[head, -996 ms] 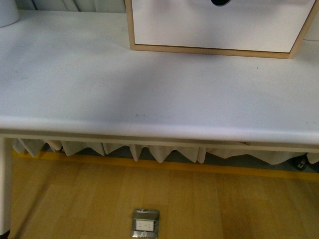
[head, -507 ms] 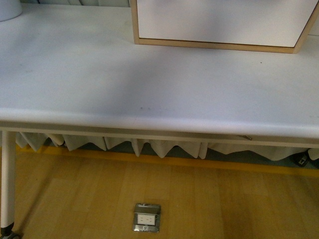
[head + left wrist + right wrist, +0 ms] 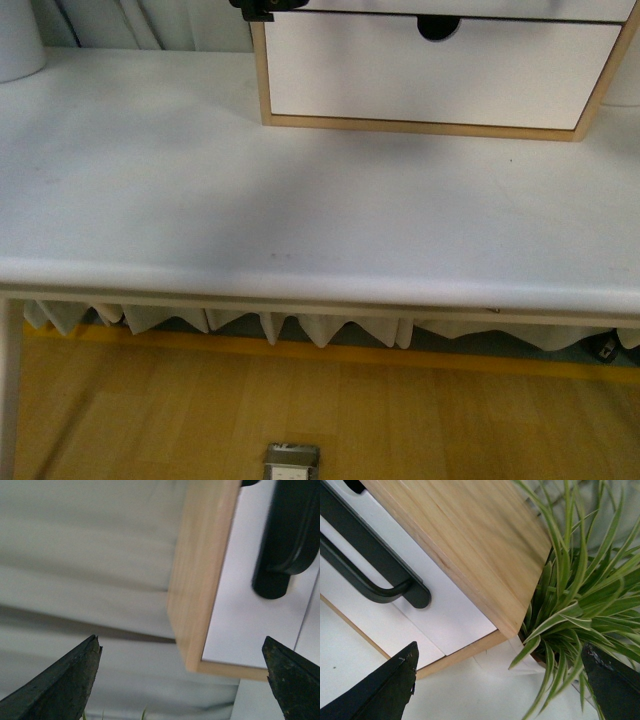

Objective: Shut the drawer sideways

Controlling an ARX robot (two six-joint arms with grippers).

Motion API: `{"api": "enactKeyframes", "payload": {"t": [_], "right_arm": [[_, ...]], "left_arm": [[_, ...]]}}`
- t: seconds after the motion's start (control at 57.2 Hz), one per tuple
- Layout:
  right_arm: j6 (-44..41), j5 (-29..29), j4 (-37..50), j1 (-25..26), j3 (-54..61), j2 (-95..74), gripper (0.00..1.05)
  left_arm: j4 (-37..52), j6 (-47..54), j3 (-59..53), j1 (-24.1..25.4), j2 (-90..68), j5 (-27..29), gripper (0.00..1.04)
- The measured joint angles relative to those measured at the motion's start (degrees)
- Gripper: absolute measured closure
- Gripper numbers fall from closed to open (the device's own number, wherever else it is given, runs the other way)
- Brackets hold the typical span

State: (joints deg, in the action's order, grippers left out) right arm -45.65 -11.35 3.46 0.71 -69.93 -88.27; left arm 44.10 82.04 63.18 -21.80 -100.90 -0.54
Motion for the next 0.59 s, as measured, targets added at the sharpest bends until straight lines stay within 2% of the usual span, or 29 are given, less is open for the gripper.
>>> {"api": "enactKeyframes", "payload": {"t": [0.157,0.332,0.472,0.594], "right_arm": [[3.7,-0.2,4.4,1.7,11.9,12.6,0.09],[6.1,0.8,8.5,4.6,26.1,26.9,0.09],[9.6,0.5,6.7,6.9,35.5,38.9,0.09],[14.1,1.7,3.7,8.1,42.6,50.0,0.09]], "left_arm": [[3.8,-12.1,-12.5,1.2,11.8,5.1,0.06],[3.7,-23.6,-26.2,2.7,23.6,10.2,0.06],[0.6,-31.0,-36.8,3.0,35.2,13.7,0.06],[-6.8,-36.4,-44.9,3.0,46.9,18.0,0.06]]}}
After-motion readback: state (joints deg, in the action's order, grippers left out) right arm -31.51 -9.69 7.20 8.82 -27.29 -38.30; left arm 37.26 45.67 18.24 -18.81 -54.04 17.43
